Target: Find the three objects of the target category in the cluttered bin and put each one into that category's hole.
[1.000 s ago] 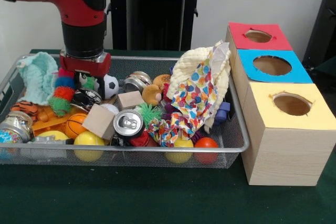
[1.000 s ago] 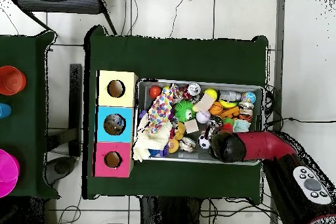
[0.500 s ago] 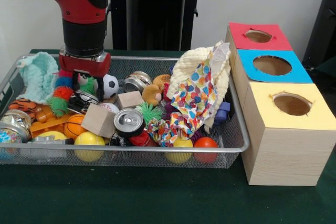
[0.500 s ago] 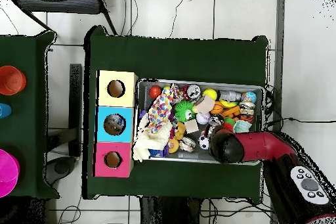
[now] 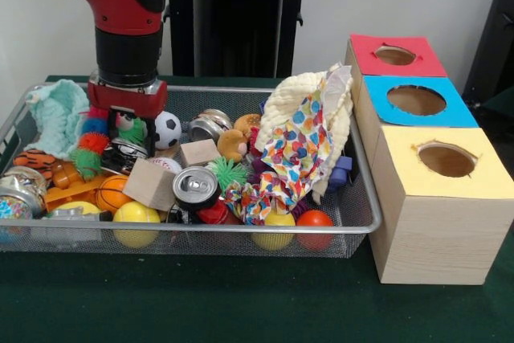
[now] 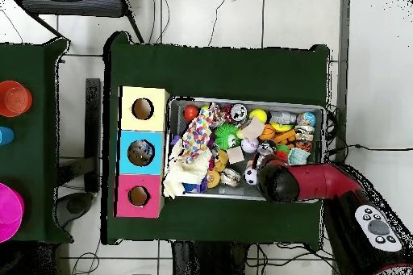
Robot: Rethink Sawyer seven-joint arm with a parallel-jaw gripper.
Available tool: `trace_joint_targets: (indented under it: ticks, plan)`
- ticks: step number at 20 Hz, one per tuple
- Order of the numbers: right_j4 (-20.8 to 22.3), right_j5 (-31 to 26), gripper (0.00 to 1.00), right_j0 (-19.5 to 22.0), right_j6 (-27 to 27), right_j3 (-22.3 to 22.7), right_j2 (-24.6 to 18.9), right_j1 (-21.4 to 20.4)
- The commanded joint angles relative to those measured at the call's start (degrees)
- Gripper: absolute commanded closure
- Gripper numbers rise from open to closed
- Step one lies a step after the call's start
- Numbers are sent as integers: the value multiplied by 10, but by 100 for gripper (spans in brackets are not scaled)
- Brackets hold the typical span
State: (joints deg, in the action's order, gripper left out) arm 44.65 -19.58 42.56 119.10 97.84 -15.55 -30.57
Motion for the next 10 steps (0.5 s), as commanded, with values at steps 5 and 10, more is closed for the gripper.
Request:
trace_joint_targets:
  ticks: [5,10]
  plan:
    - [32,75,0,-6,16,-103,8,-9]
    - [35,82,0,-14,22,-111,18,-7]
